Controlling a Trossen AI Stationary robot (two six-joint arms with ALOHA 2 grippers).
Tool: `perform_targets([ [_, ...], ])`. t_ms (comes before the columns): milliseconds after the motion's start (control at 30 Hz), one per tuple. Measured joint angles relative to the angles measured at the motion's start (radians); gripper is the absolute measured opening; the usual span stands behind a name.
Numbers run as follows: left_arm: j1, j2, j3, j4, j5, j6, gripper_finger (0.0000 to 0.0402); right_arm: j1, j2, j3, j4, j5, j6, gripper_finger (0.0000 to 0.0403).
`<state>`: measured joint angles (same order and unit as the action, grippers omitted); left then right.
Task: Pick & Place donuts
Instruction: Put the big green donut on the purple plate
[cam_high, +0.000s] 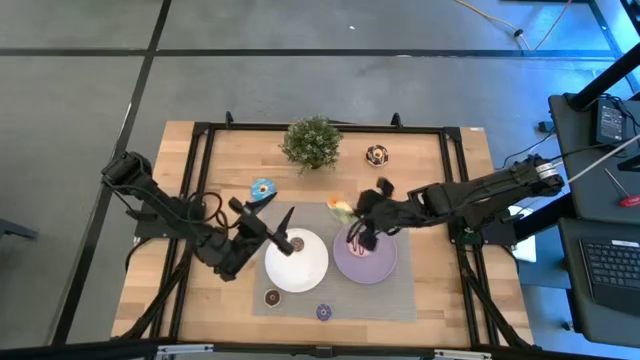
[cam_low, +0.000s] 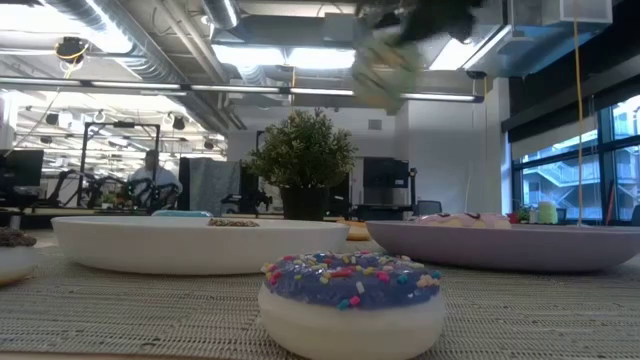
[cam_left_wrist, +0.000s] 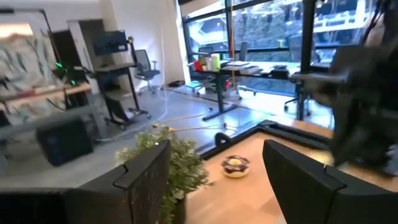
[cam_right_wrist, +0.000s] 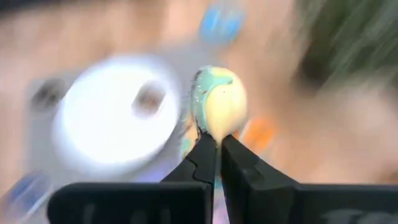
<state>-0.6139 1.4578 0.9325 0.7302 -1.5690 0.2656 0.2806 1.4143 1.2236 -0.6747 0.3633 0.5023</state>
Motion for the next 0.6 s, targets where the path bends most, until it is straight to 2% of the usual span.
perform_targets([
  [100, -0.015, 0.0, 0.0, -0.008, -0.001, -0.038, 0.0253, 0.0, -0.001, -0.001, -0.145, -0.291, 0.127, 0.0017],
  [167, -0.015, 0.001, 0.0, -0.015, -0.001, -0.045, 0.0253, 0.013, 0.004, -0.023, -0.182, -0.419, 0.168, 0.0021],
  [267, -0.015, 0.001, 0.0, -0.015, -0.001, -0.051, 0.0253, 0.047, 0.007, -0.115, -0.169, -0.494, 0.174, 0.0021],
  [433, -0.013, 0.001, 0.0, -0.015, 0.008, -0.121, 0.0253, 0.072, 0.007, -0.289, -0.026, -0.564, 0.177, 0.0017],
  [600, -0.013, 0.001, 0.0, -0.015, 0.128, -0.133, 0.0253, 0.05, 0.007, -0.388, 0.148, -0.647, 0.178, 0.0018],
])
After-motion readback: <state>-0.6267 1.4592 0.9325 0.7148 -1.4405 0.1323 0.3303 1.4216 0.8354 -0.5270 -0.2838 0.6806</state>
